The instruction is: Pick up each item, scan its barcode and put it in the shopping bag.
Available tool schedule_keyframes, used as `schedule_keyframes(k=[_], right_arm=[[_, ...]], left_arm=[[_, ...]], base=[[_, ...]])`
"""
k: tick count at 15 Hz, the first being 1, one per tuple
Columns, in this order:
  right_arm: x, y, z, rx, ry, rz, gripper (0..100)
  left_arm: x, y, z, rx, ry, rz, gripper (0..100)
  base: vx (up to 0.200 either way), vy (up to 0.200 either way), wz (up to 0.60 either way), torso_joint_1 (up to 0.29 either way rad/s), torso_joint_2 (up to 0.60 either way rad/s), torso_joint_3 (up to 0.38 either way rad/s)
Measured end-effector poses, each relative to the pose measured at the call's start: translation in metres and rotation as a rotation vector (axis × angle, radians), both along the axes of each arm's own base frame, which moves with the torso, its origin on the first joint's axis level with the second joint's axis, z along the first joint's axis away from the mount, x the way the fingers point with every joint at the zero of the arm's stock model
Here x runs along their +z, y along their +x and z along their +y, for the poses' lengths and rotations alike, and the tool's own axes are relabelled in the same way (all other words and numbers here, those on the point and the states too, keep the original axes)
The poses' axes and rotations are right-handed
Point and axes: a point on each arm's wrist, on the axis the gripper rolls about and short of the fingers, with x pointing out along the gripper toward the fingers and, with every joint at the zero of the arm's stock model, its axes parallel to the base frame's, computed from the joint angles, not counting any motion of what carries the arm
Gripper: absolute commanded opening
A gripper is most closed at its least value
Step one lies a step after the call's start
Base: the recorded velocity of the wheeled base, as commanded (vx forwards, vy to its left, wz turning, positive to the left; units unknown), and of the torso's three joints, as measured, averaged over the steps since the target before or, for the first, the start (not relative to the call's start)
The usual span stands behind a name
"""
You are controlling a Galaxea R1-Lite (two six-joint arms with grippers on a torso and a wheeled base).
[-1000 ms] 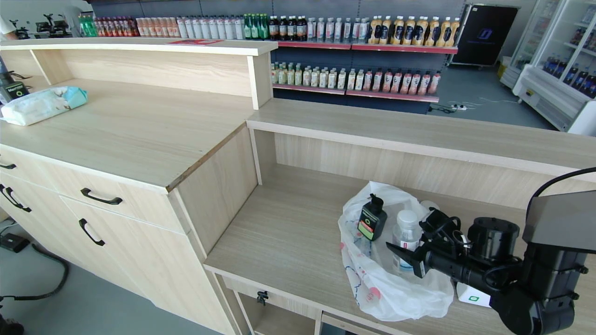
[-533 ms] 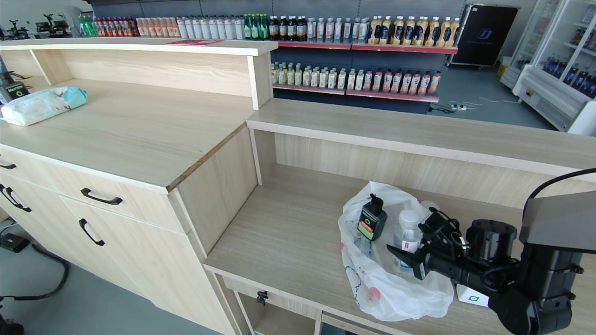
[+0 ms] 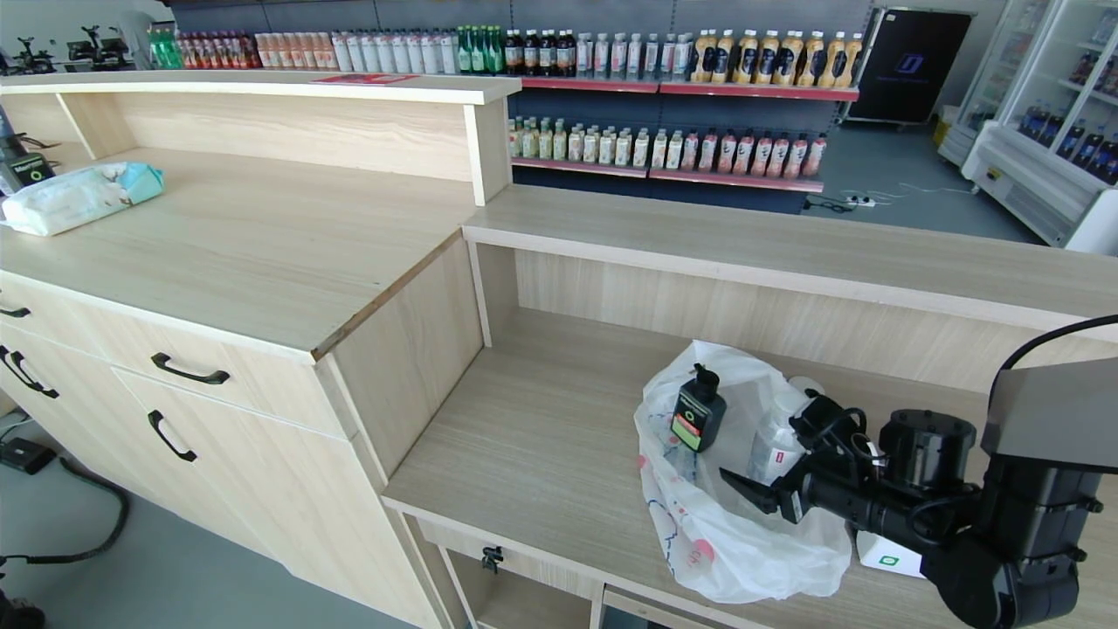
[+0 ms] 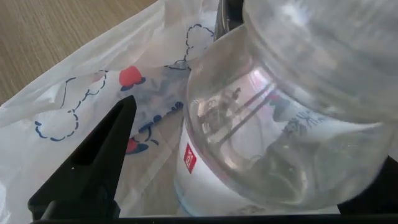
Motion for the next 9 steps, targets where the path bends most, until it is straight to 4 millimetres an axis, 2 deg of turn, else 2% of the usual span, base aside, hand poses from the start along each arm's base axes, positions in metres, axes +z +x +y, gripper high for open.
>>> schedule_keyframes(k=[3,9], right_arm=[[0.008,-0.002,-0.001,0.033,0.015,-0.017,100],[0.049,-0.014,-0.003,0.094,0.041,-0.112,100]], left_arm=[[0.0,0.0,0.0,0.0,0.0,0.0,100],[0.0,0.0,0.0,-0.001,0.0,0.0,100]], base=[[0.0,0.0,0.0,0.0,0.0,0.0],[0.0,0.0,0.0,0.0,0.0,0.0]])
